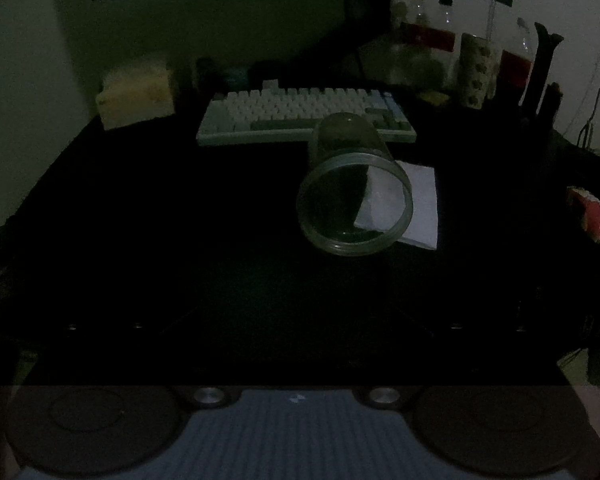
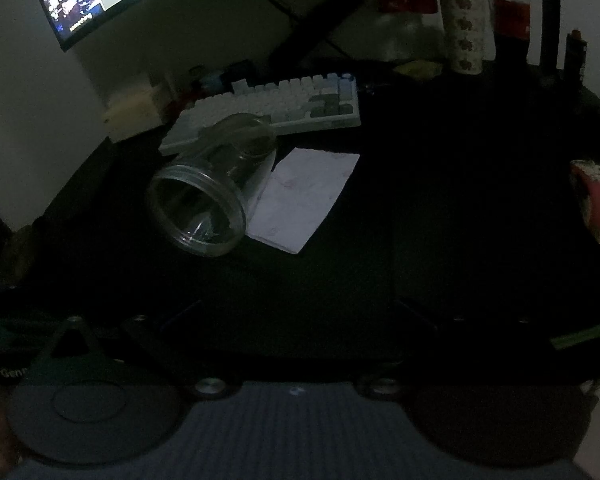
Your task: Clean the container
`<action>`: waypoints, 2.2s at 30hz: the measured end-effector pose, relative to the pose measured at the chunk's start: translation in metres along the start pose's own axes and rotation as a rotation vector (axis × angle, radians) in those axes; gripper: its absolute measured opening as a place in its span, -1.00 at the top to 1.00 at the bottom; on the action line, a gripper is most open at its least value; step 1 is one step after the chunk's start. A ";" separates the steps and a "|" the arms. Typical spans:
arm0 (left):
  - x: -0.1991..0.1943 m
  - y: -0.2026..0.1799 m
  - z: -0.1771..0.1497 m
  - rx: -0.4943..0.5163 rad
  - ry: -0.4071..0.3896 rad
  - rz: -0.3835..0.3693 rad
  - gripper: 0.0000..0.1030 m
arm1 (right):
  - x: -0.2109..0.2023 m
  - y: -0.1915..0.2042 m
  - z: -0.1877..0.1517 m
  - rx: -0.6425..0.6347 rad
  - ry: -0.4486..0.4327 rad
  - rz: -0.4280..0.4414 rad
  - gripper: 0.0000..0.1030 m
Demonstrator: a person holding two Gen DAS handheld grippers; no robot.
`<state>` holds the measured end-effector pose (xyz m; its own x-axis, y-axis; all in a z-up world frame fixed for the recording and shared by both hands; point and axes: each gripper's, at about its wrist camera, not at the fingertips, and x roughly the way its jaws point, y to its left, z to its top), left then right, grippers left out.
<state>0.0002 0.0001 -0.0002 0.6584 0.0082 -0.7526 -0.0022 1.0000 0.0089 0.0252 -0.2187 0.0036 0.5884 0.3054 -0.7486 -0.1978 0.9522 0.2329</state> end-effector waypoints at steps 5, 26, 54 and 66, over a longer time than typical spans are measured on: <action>0.003 -0.001 0.001 -0.009 -0.007 -0.006 -1.00 | 0.002 0.000 0.000 -0.011 -0.006 -0.002 -1.00; 0.042 0.007 0.010 -0.101 -0.067 -0.029 -1.00 | 0.026 -0.016 0.017 -0.335 0.000 0.109 -1.00; 0.059 0.001 0.026 -0.303 -0.132 -0.095 -1.00 | 0.109 -0.037 0.094 -0.601 0.084 0.185 -0.87; 0.061 -0.001 0.031 -0.538 -0.126 -0.257 -1.00 | 0.135 -0.007 0.089 -0.991 0.177 0.400 -0.83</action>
<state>0.0638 -0.0002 -0.0258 0.7722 -0.2013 -0.6026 -0.1900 0.8319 -0.5213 0.1752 -0.1828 -0.0437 0.2347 0.5107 -0.8271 -0.9426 0.3274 -0.0654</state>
